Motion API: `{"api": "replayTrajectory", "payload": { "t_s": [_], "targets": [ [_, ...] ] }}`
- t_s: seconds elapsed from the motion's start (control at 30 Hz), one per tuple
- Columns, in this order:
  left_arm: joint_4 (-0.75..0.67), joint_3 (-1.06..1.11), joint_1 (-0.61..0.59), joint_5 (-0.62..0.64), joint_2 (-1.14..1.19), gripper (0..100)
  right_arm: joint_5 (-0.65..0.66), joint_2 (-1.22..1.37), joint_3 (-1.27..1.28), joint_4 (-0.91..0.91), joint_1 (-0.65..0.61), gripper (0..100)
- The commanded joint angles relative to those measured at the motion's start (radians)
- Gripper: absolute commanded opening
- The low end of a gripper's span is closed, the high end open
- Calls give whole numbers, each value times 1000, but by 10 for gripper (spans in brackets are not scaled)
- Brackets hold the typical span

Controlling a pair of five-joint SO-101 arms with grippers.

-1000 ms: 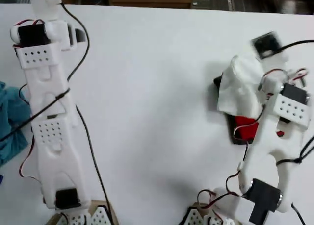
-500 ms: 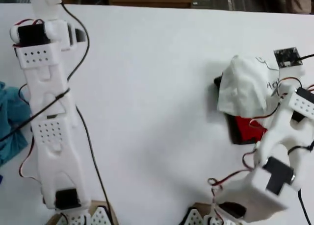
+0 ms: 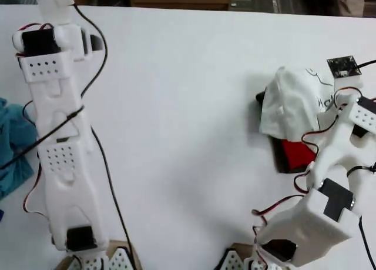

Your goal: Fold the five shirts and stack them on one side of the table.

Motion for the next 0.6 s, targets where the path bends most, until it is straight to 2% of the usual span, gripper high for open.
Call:
{"api": "replayTrajectory", "payload": {
  "t_s": [0.0, 0.27, 0.57],
  "targets": [
    [14, -35, 6, -9, -41, 271, -6, -4, -63, 39, -15, 219],
    [14, -35, 6, -9, -41, 271, -6, -5, -77, 111, -61, 219],
    [14, -35, 0, -9, -44, 271, -43, 7, -40, 45, -62, 219]
  ]
}}
